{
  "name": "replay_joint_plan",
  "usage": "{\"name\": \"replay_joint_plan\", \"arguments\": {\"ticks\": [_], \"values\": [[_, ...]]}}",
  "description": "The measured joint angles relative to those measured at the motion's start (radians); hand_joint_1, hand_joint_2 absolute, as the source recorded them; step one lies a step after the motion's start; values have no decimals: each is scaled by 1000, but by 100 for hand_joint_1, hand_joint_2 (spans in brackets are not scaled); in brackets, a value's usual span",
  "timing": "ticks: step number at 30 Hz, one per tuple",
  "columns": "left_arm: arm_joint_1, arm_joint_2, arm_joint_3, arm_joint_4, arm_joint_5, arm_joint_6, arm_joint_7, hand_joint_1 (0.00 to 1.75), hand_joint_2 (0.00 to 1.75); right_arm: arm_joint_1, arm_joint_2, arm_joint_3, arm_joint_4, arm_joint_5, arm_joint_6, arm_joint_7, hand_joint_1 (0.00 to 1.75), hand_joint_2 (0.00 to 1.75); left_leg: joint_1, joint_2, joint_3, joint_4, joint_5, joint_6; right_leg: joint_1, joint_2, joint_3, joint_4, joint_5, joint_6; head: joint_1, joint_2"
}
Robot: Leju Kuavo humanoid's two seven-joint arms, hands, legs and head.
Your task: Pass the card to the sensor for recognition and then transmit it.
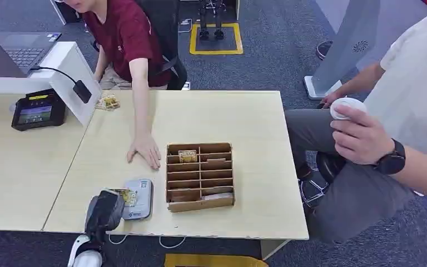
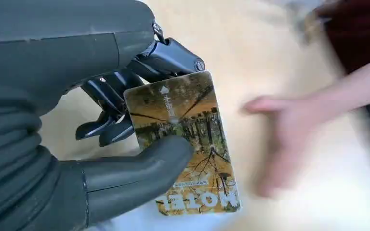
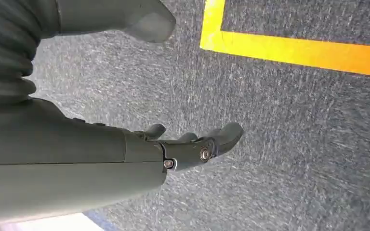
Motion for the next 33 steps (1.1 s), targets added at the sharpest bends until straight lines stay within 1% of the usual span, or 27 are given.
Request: {"name": "replay_joint_plan", "arguments": {"ticks": [1,2,3,5,7,9,10,12,13,14,16,17,21,23,25,27,28,33], "values": [[0,-2,0,-42,98,5,-43,175,175,1,-1,1,0,0,-1,-3,0,175,0,-1,-2,0,1,1,0,-1,-2,0,0,0,0,0],[-13,-8,0,-86,170,17,-72,175,175,1,-1,3,0,0,-4,-7,0,175,1,-2,-4,1,2,1,0,-2,-2,0,1,1,2,0],[-35,-5,1,-157,242,46,-101,175,175,0,-2,6,0,0,-6,-8,0,175,0,-3,-5,1,2,1,0,-3,-2,0,1,1,3,0],[-80,18,5,-231,223,92,-132,175,175,-1,-2,12,0,0,-5,-9,0,175,0,-3,-4,1,2,1,0,-3,-2,0,2,1,3,0],[-118,42,11,-275,182,130,-147,175,175,-1,-2,21,0,0,-3,-9,0,175,0,-3,-4,1,2,0,0,-3,-2,0,2,1,3,0],[-171,74,19,-311,82,199,-150,175,175,-3,-3,34,1,0,1,-9,0,175,1,-3,-4,1,3,0,0,-3,-2,0,2,1,2,0],[-197,87,19,-321,-10,251,-152,175,175,-5,-4,42,1,0,3,-9,0,175,1,-3,-4,1,3,-1,0,-3,-2,1,2,1,3,0],[-234,117,19,-325,-240,366,-148,175,175,-9,-7,60,1,0,11,-8,0,175,1,-2,-4,1,3,-1,0,-2,-2,1,2,1,3,0],[-247,132,19,-325,-375,423,-143,175,175,-12,-8,70,2,0,17,-8,0,175,1,-2,-4,1,3,-1,0,-1,-2,1,2,1,3,0],[-257,149,19,-323,-499,466,-132,175,175,-16,-10,81,2,0,23,-9,0,175,1,-2,-3,1,3,-1,0,-1,-2,1,2,1,2,0],[-274,179,19,-309,-668,509,-101,175,175,-23,-12,93,3,0,27,-9,0,175,0,-1,-3,1,3,-1,0,0,-2,1,2,1,2,0],[-281,192,19,-301,-722,516,-92,175,175,-26,-13,100,3,-1,32,-9,0,175,0,-1,-3,1,3,-1,0,0,-2,1,2,1,2,0],[-298,214,18,-282,-745,520,-76,175,175,-31,-18,113,6,-3,34,-9,0,175,0,-1,-3,1,3,-1,0,0,-2,1,2,1,2,0],[-307,223,18,-274,-783,522,-66,175,175,-30,-19,118,7,-3,34,-8,0,175,0,-1,-3,1,3,-1,0,0,-2,1,2,1,2,0],[-321,233,18,-268,-869,522,-53,175,175,-31,-20,124,9,-2,35,-7,0,175,0,-1,-4,1,3,-1,0,0,-2,1,2,1,2,0],[-334,243,19,-263,-1002,522,-45,175,175,-32,-20,129,10,-1,36,-9,0,175,0,-1,-4,1,3,-1,0,-1,-2,1,2,1,2,0],[-337,247,19,-262,-1030,522,-41,175,175,-33,-20,131,10,-1,37,-9,0,175,0,-1,-4,1,3,-1,0,0,-2,1,2,1,2,0],[-348,261,19,-257,-1062,523,-35,175,175,-34,-20,134,11,-1,37,-10,0,175,0,-1,-3,1,3,-1,0,0,-2,1,2,1,1,0]]}}
